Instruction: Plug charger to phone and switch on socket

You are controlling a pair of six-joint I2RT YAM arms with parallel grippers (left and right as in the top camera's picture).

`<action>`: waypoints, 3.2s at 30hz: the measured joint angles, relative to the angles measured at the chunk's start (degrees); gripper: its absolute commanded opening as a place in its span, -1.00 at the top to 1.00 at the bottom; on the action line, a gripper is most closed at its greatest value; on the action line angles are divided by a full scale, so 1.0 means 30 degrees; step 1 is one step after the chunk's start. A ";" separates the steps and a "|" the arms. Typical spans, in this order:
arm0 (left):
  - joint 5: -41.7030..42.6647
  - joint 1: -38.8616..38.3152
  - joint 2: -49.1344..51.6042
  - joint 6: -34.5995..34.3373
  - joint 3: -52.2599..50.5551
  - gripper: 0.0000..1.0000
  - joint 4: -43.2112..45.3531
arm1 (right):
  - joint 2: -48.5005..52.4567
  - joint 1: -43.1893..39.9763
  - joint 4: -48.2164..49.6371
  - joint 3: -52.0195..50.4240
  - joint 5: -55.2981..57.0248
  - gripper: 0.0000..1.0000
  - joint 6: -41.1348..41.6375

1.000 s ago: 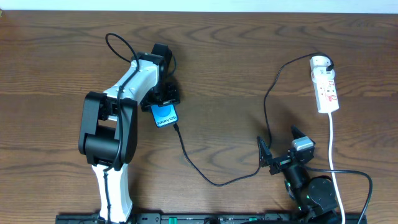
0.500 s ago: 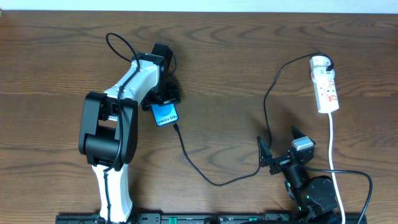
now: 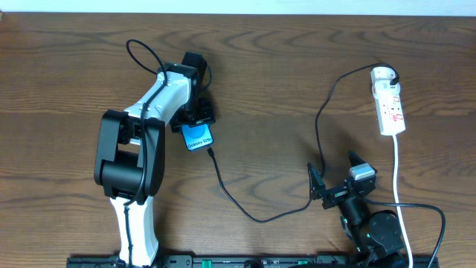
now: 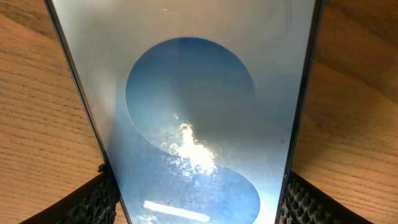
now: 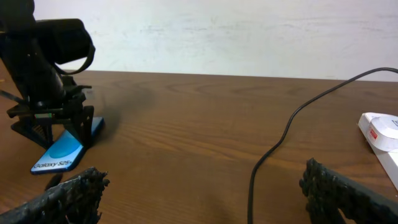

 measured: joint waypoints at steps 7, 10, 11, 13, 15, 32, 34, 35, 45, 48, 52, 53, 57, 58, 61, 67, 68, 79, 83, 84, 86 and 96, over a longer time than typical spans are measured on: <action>-0.0015 0.0000 -0.0153 0.0000 0.0000 -0.41 -0.0481 | 0.0000 0.0000 0.0000 0.0000 0.0000 -0.98 0.0000; -0.0015 0.0000 -0.0554 0.0000 0.0000 -0.41 -0.0583 | 0.0000 0.0000 0.0000 0.0000 0.0000 -0.98 0.0000; -0.0015 0.0000 -0.0780 0.0000 0.0000 -0.41 -0.0619 | 0.0000 0.0000 0.0000 0.0000 0.0000 -0.98 0.0000; -0.0015 0.0000 -0.1260 -0.0007 0.0000 -0.41 -0.0663 | 0.0000 0.0000 0.0000 0.0000 0.0000 -0.99 0.0000; -0.0015 0.0000 -0.1734 -0.0007 0.0000 -0.41 -0.0692 | 0.0000 0.0000 0.0000 0.0000 0.0000 -0.98 0.0000; 0.0495 0.0204 -0.2637 -0.0138 0.0000 -0.41 -0.0969 | 0.0000 0.0000 0.0000 0.0000 0.0000 -0.99 0.0000; 0.0495 0.0291 -0.2637 -0.0146 -0.0029 -0.41 -0.0721 | 0.0000 0.0000 0.0000 0.0000 0.0000 -0.99 0.0000; 0.0495 0.0335 -0.2637 -0.0146 -0.0066 -0.41 -0.0554 | 0.0000 0.0000 0.0000 0.0000 0.0000 -0.99 0.0000; 0.0503 0.0379 -0.2171 -0.0437 -0.1027 -0.41 0.0138 | 0.0000 0.0000 0.0000 0.0000 0.0000 -0.98 0.0000; 0.0495 0.0379 -0.1756 -0.0503 -0.1035 -0.41 0.0342 | 0.0000 0.0000 0.0000 0.0000 0.0000 -0.98 0.0000; 0.0495 0.0379 -0.1617 -0.0510 -0.1035 -0.41 0.0350 | 0.0000 0.0000 0.0000 0.0000 0.0000 -0.98 0.0000; 0.0495 0.0379 -0.1617 -0.0510 -0.1035 -0.41 0.0357 | 0.0000 0.0000 0.0000 0.0000 0.0000 -0.99 0.0000; 0.0495 0.0379 -0.1617 -0.0510 -0.1341 -0.41 0.0714 | 0.0000 0.0000 0.0000 0.0000 0.0000 -0.98 0.0000; 0.0503 0.0379 -0.1610 -0.0510 -0.1501 -0.41 0.0882 | 0.0000 0.0000 0.0000 0.0000 0.0000 -0.99 0.0000; 0.0495 0.0379 -0.1617 -0.0568 -0.1872 -0.41 0.1297 | 0.0000 0.0000 0.0000 0.0000 0.0000 -0.98 0.0000; 0.0481 0.0379 -0.1486 -0.0641 -0.1974 -0.42 0.1596 | 0.0000 0.0000 0.0000 0.0000 0.0000 -0.99 0.0000; 0.0481 0.0379 -0.1472 -0.0641 -0.1974 -0.42 0.1603 | 0.0000 0.0000 0.0000 0.0000 0.0000 -0.99 0.0000; 0.0350 0.0379 -0.1268 -0.0714 -0.1967 -0.64 0.2280 | 0.0000 0.0000 0.0000 0.0000 0.0000 -0.99 0.0000; 0.0342 0.0372 -0.1239 -0.0780 -0.1967 -0.66 0.2324 | 0.0000 0.0000 0.0000 0.0000 0.0000 -0.98 0.0000; 0.0350 0.0372 -0.1224 -0.0794 -0.1967 -0.66 0.2331 | 0.0000 0.0000 0.0000 0.0000 0.0000 -0.99 0.0000; 0.0328 0.0372 -0.1173 -0.0925 -0.1938 -0.66 0.2317 | 0.0000 0.0000 0.0000 0.0000 0.0000 -0.99 0.0000; 0.0342 0.0372 -0.1115 -0.1093 -0.1829 -0.79 0.2346 | 0.0000 0.0000 0.0000 0.0000 0.0000 -0.98 0.0000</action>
